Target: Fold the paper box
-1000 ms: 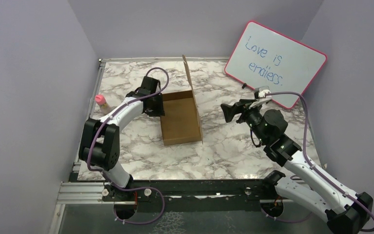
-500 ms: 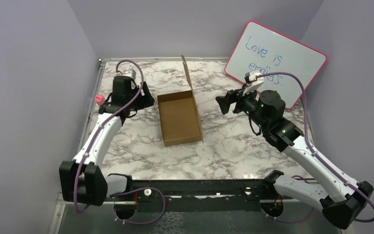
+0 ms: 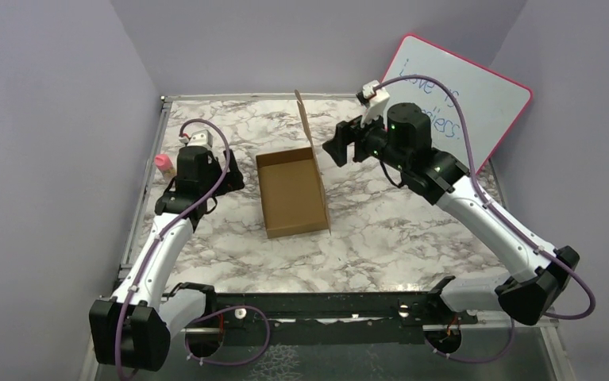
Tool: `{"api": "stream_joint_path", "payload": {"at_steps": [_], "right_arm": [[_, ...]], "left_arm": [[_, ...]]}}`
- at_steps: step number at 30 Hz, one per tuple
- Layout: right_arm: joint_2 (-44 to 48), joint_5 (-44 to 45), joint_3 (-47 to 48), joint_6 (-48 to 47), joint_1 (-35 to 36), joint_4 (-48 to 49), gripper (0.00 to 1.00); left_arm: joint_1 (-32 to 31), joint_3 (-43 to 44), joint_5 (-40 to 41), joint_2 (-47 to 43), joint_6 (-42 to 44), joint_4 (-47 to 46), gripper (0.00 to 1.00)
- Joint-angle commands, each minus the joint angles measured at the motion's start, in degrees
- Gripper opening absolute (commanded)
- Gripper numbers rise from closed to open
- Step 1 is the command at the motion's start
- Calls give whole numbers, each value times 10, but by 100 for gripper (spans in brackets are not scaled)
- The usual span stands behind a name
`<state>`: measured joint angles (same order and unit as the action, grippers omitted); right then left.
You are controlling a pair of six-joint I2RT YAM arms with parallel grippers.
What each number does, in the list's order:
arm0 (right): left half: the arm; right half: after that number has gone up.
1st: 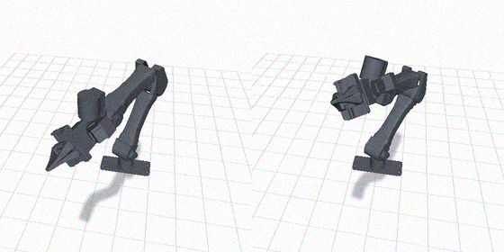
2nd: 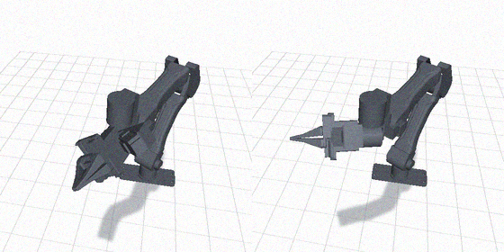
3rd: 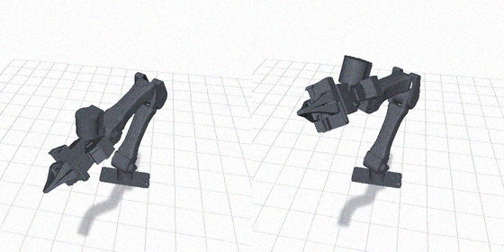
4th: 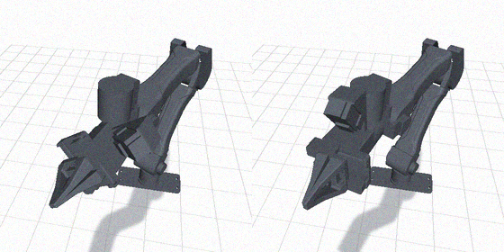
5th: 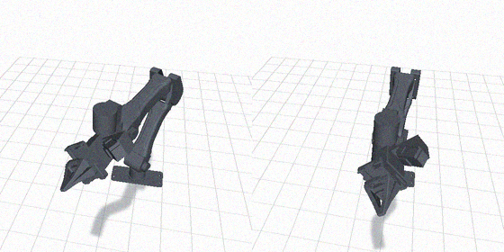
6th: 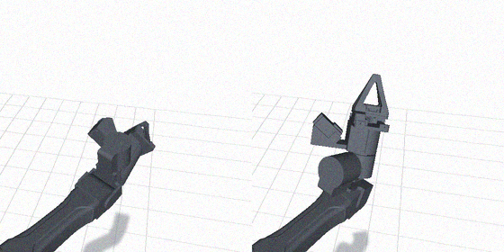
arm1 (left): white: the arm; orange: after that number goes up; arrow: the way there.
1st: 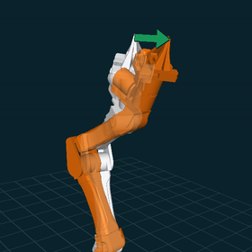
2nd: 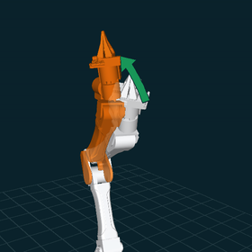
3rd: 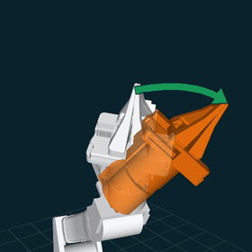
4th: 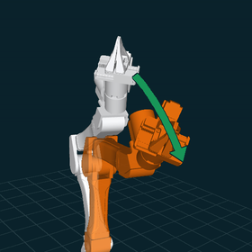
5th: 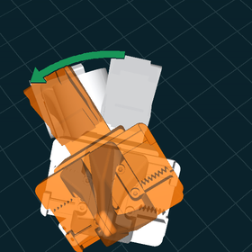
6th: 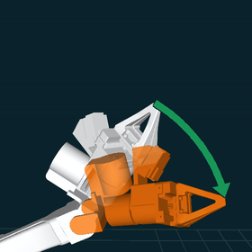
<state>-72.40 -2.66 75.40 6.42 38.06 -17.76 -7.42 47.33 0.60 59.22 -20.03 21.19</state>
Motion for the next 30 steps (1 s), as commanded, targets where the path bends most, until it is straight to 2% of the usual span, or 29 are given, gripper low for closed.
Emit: {"api": "stream_joint_path", "payload": {"at_steps": [1, 8, 12, 16, 22, 30], "right_arm": [[-45, -8, 86, -23, 24, -53, 82], [-157, 70, 223, -53, 81, -141, 82], [-212, 136, 276, -74, 98, -171, 78], [-266, 168, 345, -85, 112, -216, 65], [-324, 245, 402, -102, 129, -265, 56], [-340, 253, 429, -132, 131, -285, 28]], "left_arm": [[-20, -9, 50, -16, 40, 5, 99], [-42, -2, 67, -3, 49, 10, 99], [-46, -10, 65, -9, 47, 8, 99], [-51, -9, 79, -14, 48, 13, 99], [-61, -12, 70, -13, 47, 12, 99], [-65, -11, 73, -18, 48, 13, 99]]}}
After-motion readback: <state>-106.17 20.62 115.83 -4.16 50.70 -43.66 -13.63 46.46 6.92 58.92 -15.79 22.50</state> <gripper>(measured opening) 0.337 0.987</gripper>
